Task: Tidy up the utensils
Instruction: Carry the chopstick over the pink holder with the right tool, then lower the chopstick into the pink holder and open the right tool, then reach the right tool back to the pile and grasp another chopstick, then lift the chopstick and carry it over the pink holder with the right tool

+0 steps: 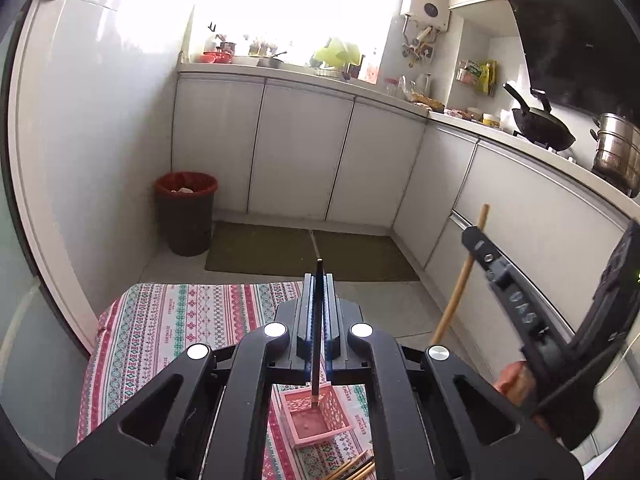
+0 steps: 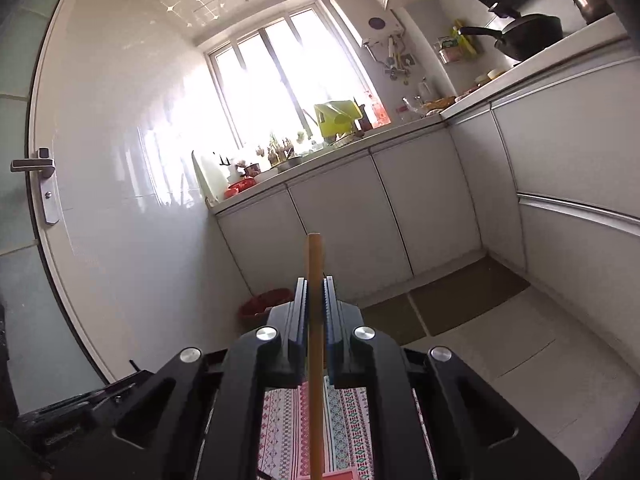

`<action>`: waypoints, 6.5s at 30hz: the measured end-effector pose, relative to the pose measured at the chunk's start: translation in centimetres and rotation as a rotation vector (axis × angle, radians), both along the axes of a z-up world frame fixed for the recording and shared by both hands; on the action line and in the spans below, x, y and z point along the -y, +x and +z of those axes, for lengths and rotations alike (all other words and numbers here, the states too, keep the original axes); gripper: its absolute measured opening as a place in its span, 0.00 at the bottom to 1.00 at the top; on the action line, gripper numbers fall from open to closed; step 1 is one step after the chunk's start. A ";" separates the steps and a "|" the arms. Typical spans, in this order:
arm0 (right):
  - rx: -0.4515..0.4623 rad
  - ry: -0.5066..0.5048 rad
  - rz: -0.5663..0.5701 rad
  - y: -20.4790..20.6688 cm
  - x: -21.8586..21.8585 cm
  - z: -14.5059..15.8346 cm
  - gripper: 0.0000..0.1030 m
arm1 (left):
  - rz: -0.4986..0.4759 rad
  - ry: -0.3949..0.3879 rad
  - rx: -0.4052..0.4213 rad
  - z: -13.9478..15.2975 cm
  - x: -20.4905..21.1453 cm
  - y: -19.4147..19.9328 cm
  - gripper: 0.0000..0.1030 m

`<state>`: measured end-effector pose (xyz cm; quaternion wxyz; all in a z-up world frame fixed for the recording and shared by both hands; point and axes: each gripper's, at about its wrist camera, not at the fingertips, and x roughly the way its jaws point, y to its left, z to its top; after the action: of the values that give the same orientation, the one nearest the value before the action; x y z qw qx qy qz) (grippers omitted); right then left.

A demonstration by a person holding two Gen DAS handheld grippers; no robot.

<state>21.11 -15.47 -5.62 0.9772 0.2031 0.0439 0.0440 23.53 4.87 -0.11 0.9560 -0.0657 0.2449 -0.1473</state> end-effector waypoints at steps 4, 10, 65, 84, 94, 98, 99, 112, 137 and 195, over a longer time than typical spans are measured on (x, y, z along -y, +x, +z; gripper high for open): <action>0.026 -0.020 -0.047 1.2 -1.0 -1.4 0.07 | 0.002 0.004 -0.003 0.0 -0.2 0.0 0.03; 0.008 0.000 -0.047 3.4 -2.1 -4.7 0.11 | 0.013 0.016 -0.013 -0.1 -0.4 0.3 0.03; -0.931 0.601 0.279 -11.0 9.6 -14.4 0.93 | -0.190 0.374 -0.618 -18.7 5.6 -4.1 0.93; -0.995 0.808 0.239 -11.2 12.9 -17.4 0.93 | -0.481 0.615 -0.729 -26.0 16.2 -3.0 0.15; -0.996 0.931 0.202 -11.9 14.4 -18.9 0.93 | -0.513 0.596 -0.742 -25.8 16.4 -1.8 0.15; -0.981 0.973 0.173 -12.1 14.8 -19.4 0.93 | -0.533 0.618 -0.767 -26.6 16.7 -2.2 0.15; -0.976 0.985 0.168 -12.1 14.9 -19.5 0.93 | -0.534 0.630 -0.774 -27.0 16.7 -2.3 0.15; -1.142 0.812 0.051 -8.3 12.0 -24.2 0.93 | -0.475 0.595 -0.613 -26.1 14.3 -3.4 0.06; -1.141 0.156 0.106 -3.5 1.0 -22.9 0.07 | -0.235 0.271 -0.287 -8.2 -1.4 -9.4 0.06; -0.418 -0.038 0.069 -1.3 -2.8 -0.5 0.55 | 0.111 -0.039 -0.146 -1.6 -5.0 -2.0 0.43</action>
<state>19.83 -12.67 -6.13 0.9483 0.1879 0.2536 0.0334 21.53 9.83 -1.66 0.9408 -0.1083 0.3072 -0.0937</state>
